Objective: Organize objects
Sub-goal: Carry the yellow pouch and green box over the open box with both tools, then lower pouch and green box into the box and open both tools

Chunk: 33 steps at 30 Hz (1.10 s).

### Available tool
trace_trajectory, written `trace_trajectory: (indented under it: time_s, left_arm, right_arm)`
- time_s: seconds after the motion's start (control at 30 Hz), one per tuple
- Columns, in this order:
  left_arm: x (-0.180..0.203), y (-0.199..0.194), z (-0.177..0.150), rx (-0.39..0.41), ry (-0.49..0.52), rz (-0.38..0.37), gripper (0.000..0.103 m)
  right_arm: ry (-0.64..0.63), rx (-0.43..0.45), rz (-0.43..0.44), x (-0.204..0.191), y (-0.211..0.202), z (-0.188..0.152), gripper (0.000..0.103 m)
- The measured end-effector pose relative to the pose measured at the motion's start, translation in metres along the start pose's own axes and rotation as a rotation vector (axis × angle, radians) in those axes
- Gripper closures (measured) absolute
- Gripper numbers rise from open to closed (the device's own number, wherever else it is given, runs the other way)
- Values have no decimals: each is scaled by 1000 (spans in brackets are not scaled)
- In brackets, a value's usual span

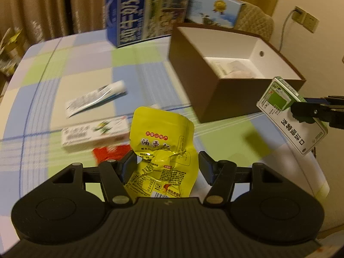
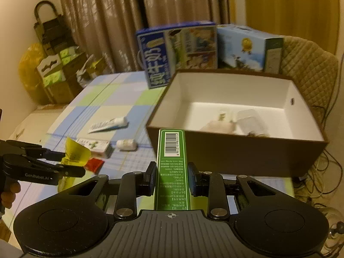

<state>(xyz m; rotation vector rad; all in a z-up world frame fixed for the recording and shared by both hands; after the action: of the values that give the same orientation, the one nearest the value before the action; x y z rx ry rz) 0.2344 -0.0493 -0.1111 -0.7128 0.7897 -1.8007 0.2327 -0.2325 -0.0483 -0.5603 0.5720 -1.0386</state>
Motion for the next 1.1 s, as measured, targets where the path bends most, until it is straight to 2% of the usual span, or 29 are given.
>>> trace_trajectory:
  time_s: [0.33, 0.63, 0.87, 1.1]
  left_arm:
    - [53, 18, 53, 50, 78, -45, 45]
    - [88, 44, 111, 87, 108, -49, 45]
    - [103, 74, 147, 73, 99, -36, 45]
    - [109, 110, 161, 3, 83, 3, 45]
  right_arm:
    - [40, 68, -45, 56, -23, 31, 76]
    - [68, 131, -89, 110, -26, 73, 76]
    - [93, 146, -121, 150, -12, 98, 76]
    - [129, 118, -150, 186, 11, 102, 76]
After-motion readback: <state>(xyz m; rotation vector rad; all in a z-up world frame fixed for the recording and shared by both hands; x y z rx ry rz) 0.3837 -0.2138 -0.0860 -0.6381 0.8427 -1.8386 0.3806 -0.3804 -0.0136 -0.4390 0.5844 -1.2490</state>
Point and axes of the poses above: each gripper's, at about its wrist camera, not at the fingertips, and y roughly the way its jaws point, x to its right, z to its top, the point moved 10 cm from there along y, roughly the way its jaws point, and after that the axes turned 2 degrees about y, right-handed, at the moved point
